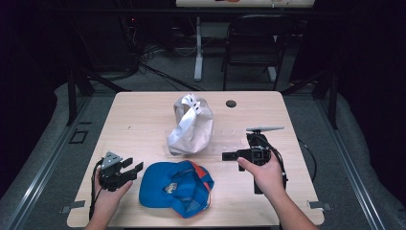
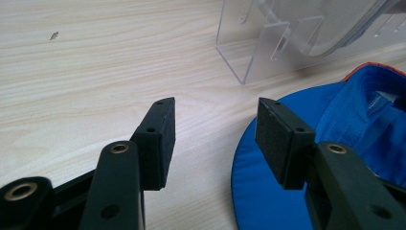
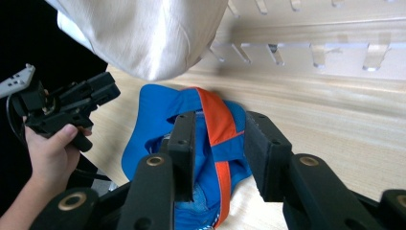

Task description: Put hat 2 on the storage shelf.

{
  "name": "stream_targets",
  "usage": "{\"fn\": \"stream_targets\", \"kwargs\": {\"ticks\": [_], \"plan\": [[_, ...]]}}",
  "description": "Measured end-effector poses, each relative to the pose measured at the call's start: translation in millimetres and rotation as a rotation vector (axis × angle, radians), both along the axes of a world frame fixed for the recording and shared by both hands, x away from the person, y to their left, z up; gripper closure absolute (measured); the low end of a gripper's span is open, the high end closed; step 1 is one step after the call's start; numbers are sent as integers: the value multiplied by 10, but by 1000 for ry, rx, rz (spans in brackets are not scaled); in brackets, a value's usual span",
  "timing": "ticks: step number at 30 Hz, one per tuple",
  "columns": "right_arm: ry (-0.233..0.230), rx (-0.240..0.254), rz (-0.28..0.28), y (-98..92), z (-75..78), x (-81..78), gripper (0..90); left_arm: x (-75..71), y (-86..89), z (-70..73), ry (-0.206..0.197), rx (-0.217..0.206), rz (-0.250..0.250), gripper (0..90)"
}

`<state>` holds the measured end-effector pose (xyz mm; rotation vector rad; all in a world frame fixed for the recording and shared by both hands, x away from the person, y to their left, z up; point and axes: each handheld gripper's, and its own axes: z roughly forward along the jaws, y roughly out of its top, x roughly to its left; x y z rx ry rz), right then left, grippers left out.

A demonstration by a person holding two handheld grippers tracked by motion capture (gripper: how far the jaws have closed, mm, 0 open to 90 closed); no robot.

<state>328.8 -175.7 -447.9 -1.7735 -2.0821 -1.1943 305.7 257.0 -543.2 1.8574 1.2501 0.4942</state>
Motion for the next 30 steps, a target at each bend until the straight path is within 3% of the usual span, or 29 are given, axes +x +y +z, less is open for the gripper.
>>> {"fn": "stream_targets", "kwargs": {"ticks": [4,12,15,20,21,23,27,28,29,30], "plan": [[-11,-2,9,3,-106,-70,646,-27,30,-23,2,4,2,491],[11,23,32,-18,-416,-152,642,-145,122,-54,8,17,26,487],[1,40,45,-13,-568,-191,642,-189,157,-65,9,18,41,487],[-8,46,58,-3,-692,-215,643,-248,218,-79,18,20,61,487],[3,34,74,-12,-734,-217,643,-266,237,-83,18,19,68,487],[13,79,76,28,-793,-221,643,-280,258,-83,20,22,71,487],[29,92,107,97,-873,-248,634,-298,283,-83,21,19,82,487],[36,79,81,132,-888,-268,631,-304,294,-80,25,26,83,487],[48,87,118,128,-912,-264,629,-307,297,-86,19,17,85,487],[48,87,118,128,-912,-264,629,-313,302,-84,21,18,88,487]]}}
